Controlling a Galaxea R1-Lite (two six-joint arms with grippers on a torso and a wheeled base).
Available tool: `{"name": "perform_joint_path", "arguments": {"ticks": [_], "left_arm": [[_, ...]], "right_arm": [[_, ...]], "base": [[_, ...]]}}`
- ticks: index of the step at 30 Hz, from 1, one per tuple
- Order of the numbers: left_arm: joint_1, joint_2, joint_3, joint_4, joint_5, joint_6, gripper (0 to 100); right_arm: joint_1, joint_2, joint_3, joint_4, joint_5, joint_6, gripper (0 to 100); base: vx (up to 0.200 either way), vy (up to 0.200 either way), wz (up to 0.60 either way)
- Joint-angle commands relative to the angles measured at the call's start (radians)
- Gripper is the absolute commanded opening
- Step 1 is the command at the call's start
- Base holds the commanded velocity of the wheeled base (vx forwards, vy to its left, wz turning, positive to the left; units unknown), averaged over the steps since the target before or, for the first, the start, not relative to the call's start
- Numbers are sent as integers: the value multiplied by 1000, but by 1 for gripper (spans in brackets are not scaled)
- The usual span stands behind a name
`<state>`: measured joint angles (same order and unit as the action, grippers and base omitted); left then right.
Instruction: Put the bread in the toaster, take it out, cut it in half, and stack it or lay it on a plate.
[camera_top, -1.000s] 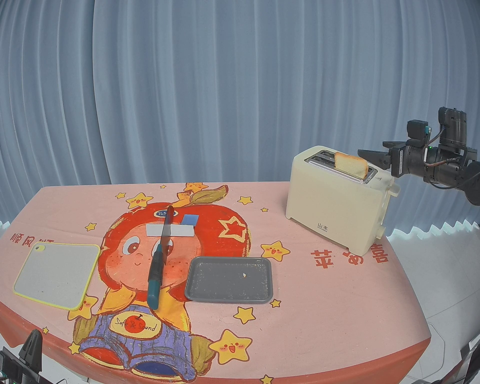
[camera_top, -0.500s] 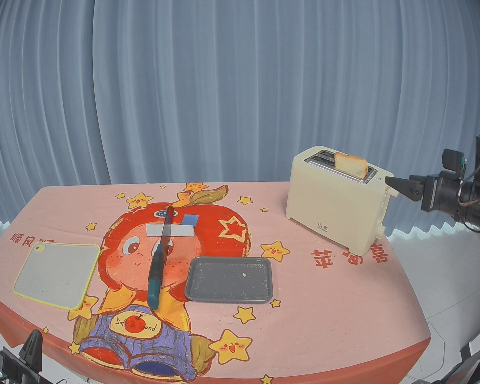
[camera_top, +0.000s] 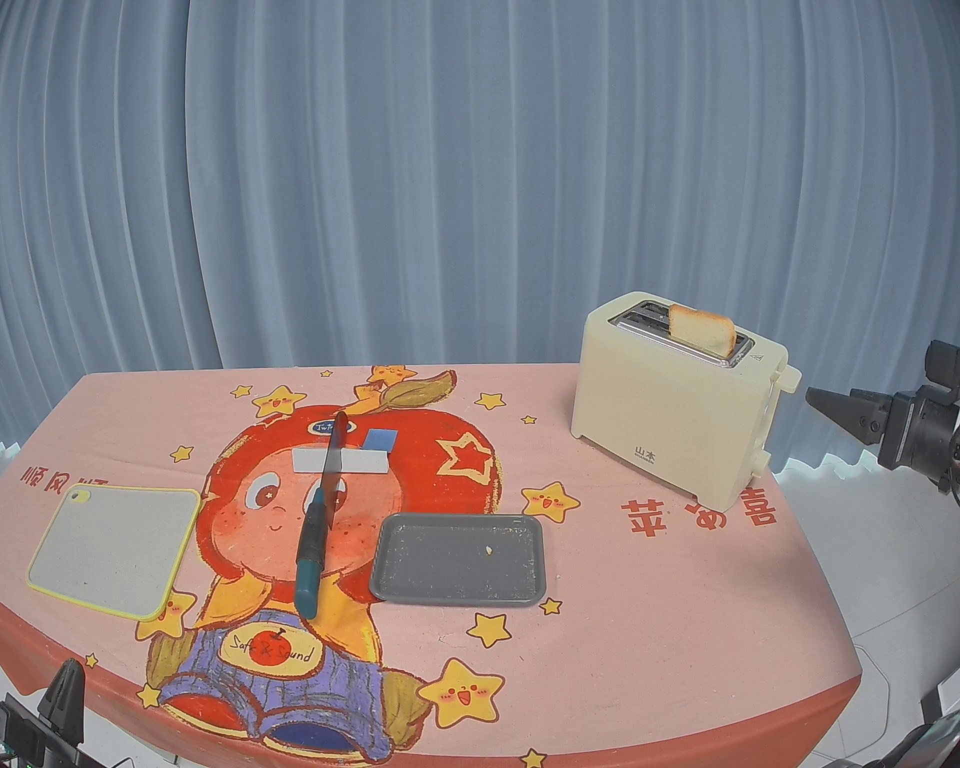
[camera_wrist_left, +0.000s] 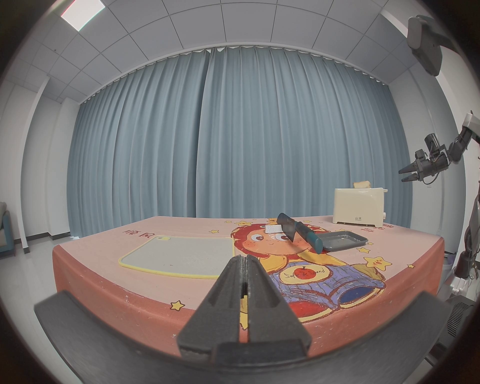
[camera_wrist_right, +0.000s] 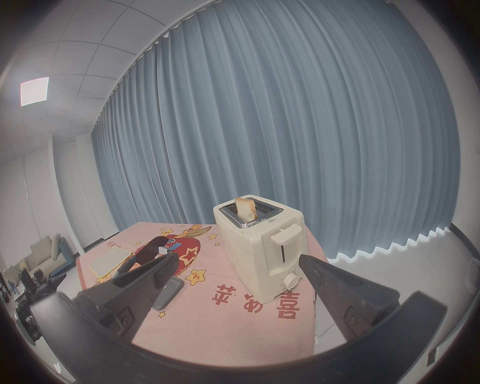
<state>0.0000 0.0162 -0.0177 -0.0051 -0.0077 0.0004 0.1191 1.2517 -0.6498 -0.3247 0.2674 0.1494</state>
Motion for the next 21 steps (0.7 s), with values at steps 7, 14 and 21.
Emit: {"name": "perform_joint_path", "arguments": {"ticks": [7, 14, 21], "left_arm": [[0, -16, 18, 1, 0, 1, 0], [0, -16, 18, 1, 0, 0, 0], [0, -16, 18, 1, 0, 1, 0]], "right_arm": [[5, -17, 78, -1, 6, -24, 100], [-18, -18, 96, -2, 6, -24, 100], [-32, 8, 142, -2, 7, -39, 100]], "base": [[0, 0, 0], [0, 0, 0], [0, 0, 0]]}}
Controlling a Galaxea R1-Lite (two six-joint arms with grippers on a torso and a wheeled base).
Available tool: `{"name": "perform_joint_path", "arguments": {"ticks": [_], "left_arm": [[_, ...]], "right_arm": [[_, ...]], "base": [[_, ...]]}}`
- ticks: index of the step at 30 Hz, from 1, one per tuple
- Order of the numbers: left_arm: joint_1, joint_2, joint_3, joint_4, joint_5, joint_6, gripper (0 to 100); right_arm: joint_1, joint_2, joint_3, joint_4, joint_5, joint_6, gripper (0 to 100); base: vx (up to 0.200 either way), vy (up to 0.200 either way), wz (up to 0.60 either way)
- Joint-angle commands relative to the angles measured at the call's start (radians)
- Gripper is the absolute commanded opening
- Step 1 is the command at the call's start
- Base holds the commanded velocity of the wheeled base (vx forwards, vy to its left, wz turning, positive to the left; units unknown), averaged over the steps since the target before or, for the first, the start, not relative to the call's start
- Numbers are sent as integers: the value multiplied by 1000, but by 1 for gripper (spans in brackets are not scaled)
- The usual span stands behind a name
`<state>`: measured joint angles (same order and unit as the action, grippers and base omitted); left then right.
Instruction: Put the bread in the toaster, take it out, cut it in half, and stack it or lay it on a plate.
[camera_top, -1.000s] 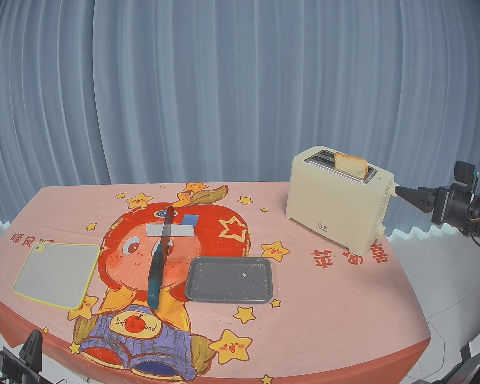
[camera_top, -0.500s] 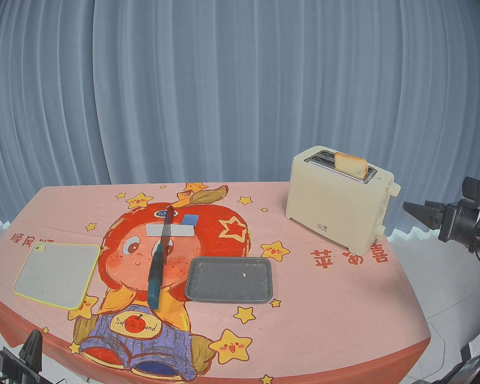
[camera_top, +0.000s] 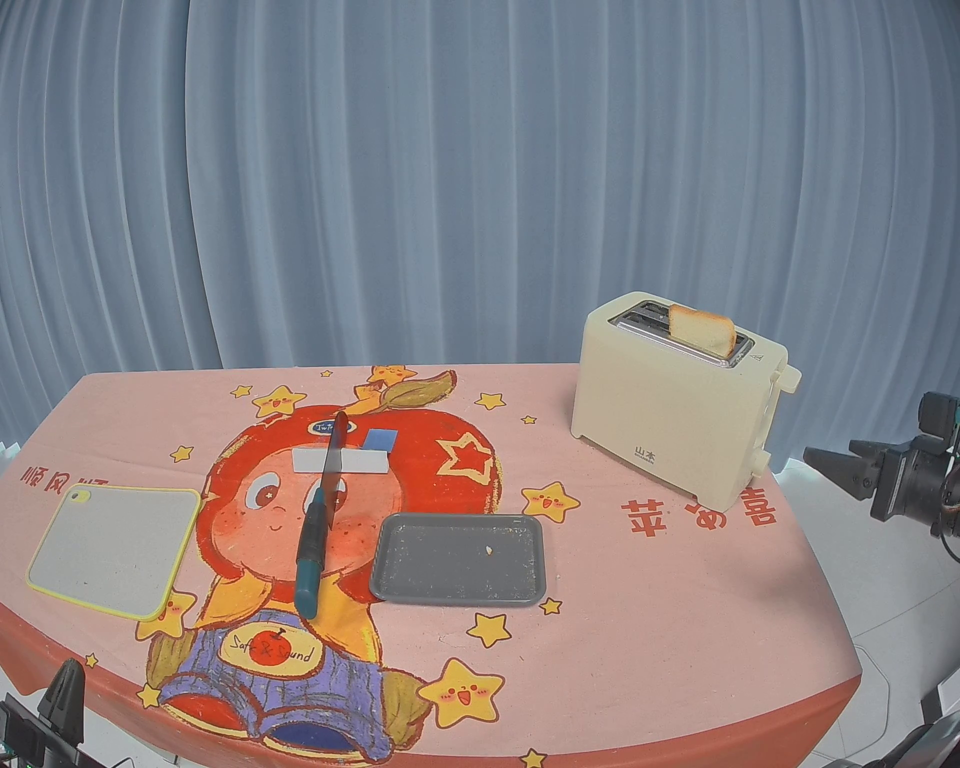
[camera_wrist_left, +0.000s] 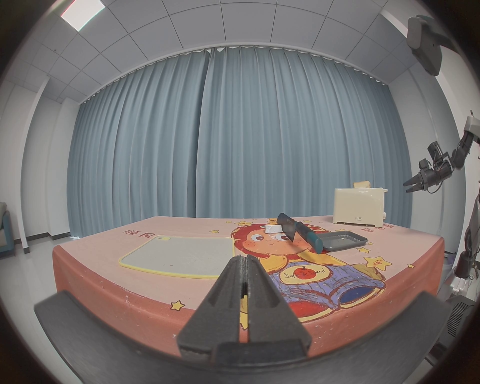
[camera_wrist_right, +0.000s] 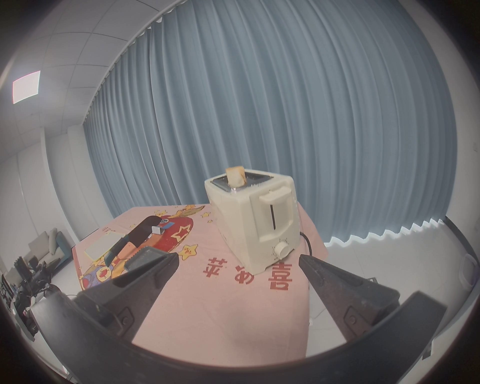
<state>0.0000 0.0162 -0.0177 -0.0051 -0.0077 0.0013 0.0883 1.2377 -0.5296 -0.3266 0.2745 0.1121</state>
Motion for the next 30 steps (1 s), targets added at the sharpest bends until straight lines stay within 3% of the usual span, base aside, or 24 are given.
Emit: {"name": "perform_joint_path", "arguments": {"ticks": [1, 9, 10, 26, 30], "left_arm": [[0, -16, 18, -1, 0, 0, 0], [0, -16, 18, 1, 0, 0, 0], [0, -16, 18, -1, 0, 0, 0], [0, -16, 18, -1, 0, 0, 0], [0, -16, 18, 1, 0, 0, 0]], "right_arm": [[-1, 26, 25, 0, 0, -2, 100], [-41, 60, 26, 0, -4, -2, 100], [-39, 65, 28, 0, -4, -2, 0], [-44, 206, 42, -2, -4, 4, 0], [-58, 275, 29, -54, -9, 12, 0]], "base": [[0, 0, 0], [0, 0, 0], [0, 0, 0], [0, 0, 0], [0, 0, 0]]}}
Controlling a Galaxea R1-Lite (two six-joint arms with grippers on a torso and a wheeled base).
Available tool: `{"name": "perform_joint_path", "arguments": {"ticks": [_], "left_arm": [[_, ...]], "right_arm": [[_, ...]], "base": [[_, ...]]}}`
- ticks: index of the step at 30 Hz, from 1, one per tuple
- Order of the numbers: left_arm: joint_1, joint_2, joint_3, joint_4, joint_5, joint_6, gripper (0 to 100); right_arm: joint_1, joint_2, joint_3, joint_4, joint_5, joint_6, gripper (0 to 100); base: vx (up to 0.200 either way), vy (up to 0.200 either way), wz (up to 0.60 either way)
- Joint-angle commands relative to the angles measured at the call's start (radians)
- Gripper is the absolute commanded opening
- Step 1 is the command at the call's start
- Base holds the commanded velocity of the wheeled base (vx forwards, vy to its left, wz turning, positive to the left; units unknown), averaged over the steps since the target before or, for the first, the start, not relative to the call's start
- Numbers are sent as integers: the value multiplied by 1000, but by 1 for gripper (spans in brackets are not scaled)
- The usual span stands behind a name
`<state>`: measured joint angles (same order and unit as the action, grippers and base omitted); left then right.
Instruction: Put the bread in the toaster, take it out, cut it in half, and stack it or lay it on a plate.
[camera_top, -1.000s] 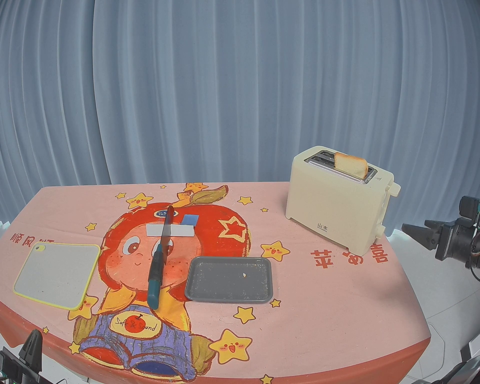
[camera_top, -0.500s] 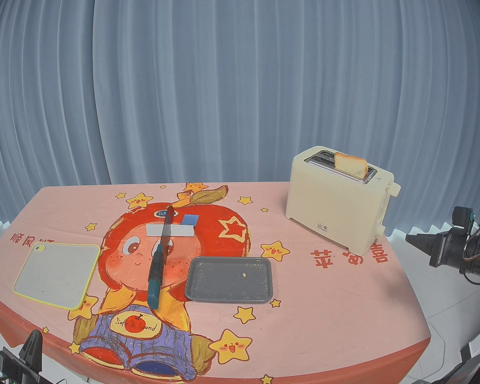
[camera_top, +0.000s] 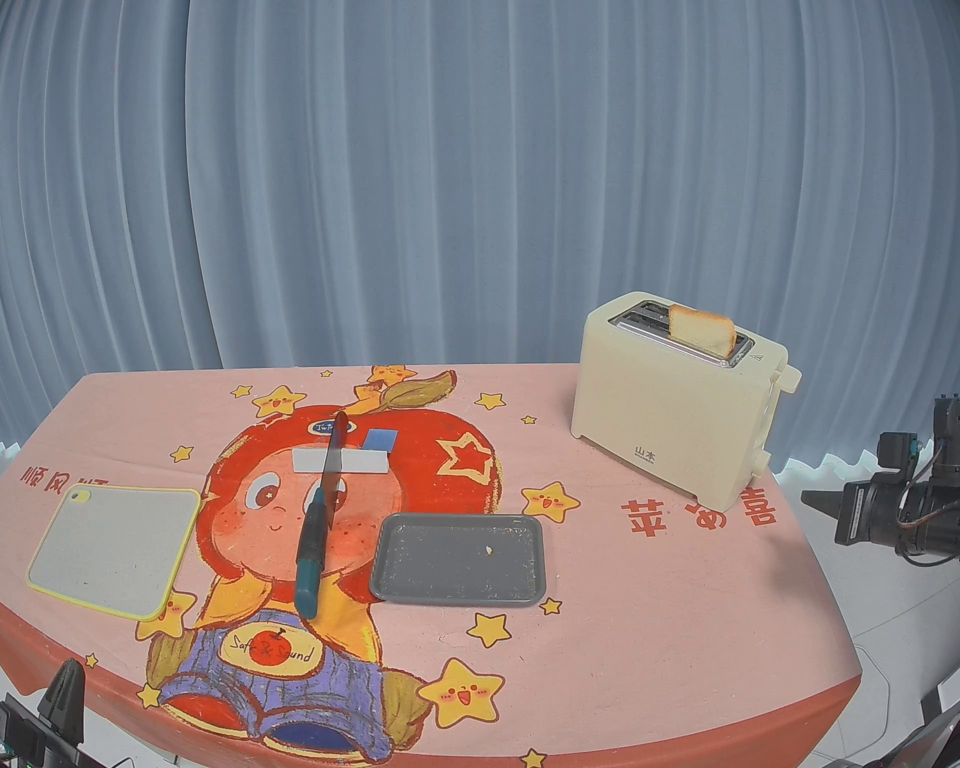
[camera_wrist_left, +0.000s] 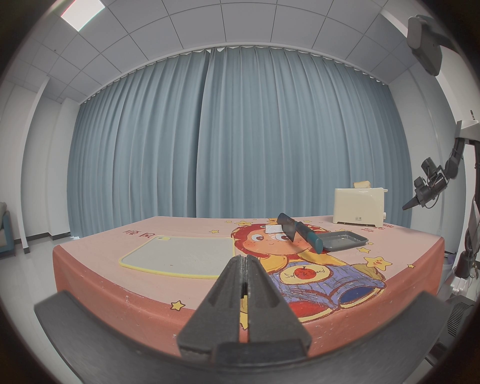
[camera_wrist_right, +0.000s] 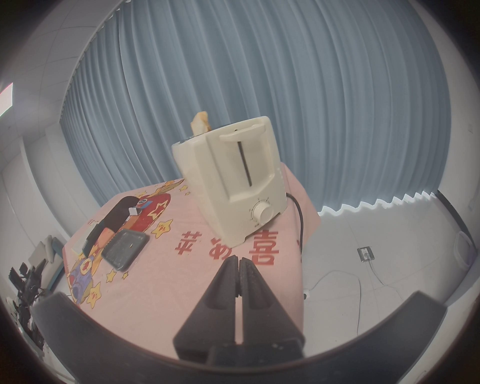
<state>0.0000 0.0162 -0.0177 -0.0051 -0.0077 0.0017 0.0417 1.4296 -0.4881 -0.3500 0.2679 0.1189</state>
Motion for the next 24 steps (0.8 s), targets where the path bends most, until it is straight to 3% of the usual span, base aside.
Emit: {"name": "perform_joint_path", "arguments": {"ticks": [1, 9, 24], "left_arm": [[0, -16, 18, 1, 0, 0, 0], [0, -16, 18, 1, 0, 0, 0], [0, -16, 18, 1, 0, 0, 0]], "right_arm": [[-16, 101, -14, -58, -7, 5, 0], [-11, 180, 9, -170, -32, 5, 0], [20, 209, -4, -175, -58, 1, 0]], "base": [[0, 0, 0], [0, 0, 0], [0, 0, 0]]}}
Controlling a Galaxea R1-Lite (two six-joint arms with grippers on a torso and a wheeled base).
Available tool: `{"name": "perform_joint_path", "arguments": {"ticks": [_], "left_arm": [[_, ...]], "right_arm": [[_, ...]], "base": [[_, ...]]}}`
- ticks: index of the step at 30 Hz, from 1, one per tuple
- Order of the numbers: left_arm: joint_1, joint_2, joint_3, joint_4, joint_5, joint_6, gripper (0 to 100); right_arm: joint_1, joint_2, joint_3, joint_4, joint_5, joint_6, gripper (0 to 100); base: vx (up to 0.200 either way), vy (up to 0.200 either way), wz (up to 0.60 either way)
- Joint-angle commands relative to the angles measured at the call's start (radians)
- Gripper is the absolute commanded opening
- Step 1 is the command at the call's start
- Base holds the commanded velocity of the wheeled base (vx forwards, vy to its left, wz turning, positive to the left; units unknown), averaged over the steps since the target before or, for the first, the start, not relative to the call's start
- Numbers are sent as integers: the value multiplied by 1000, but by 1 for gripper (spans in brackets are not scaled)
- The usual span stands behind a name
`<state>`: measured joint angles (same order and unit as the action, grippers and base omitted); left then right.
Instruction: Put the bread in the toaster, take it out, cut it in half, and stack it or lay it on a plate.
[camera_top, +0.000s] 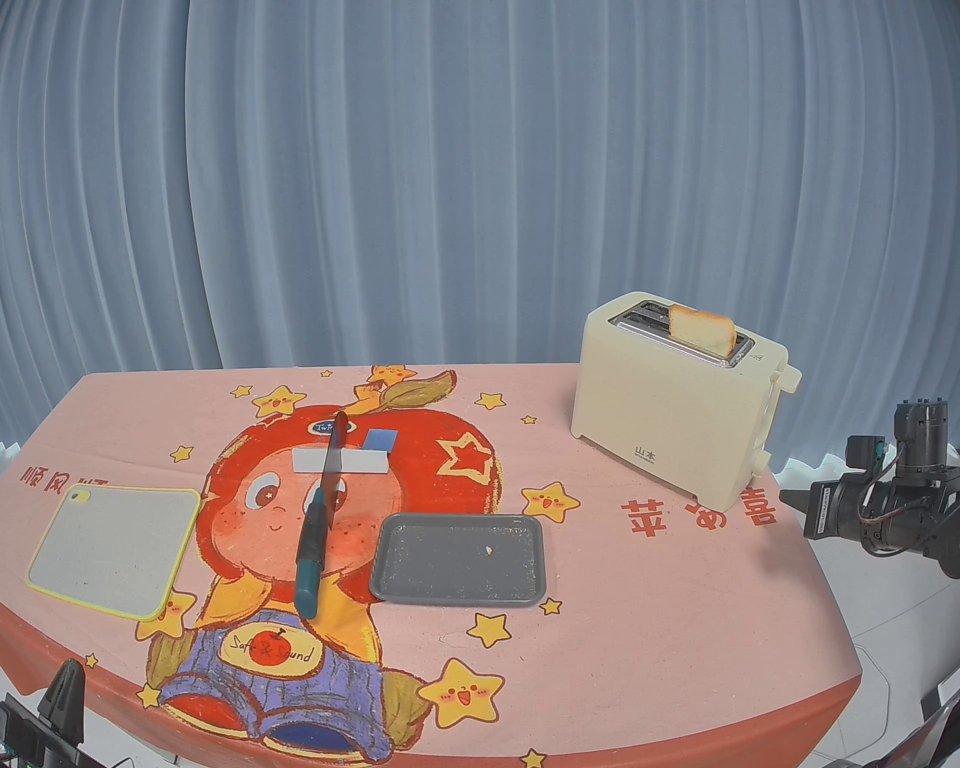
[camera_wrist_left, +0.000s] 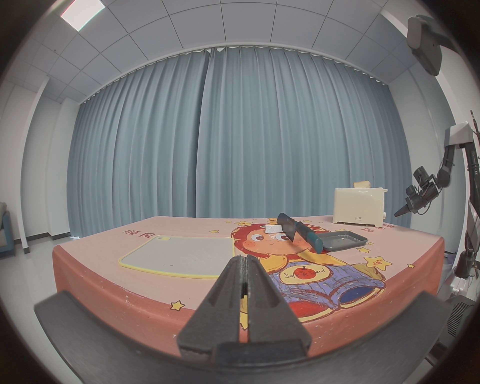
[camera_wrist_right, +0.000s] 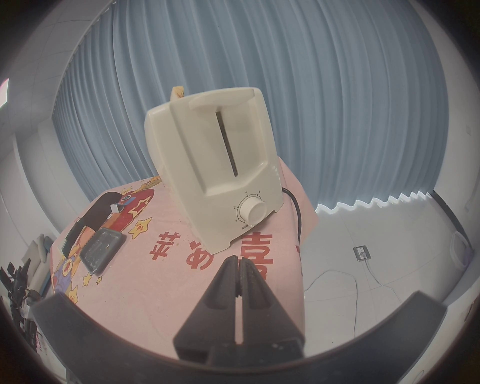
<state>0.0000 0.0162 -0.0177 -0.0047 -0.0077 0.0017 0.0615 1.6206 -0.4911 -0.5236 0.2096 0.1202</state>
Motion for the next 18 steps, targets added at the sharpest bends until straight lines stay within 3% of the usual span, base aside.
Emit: {"name": "perform_joint_path", "arguments": {"ticks": [1, 18], "left_arm": [[0, -16, 18, 0, 0, 0, 0], [0, -16, 18, -1, 0, 0, 0]], "right_arm": [[1, 22, -3, -1, 1, -1, 0], [1, 54, -20, -1, -9, 3, 0]], "base": [[0, 0, 0], [0, 0, 0]]}}
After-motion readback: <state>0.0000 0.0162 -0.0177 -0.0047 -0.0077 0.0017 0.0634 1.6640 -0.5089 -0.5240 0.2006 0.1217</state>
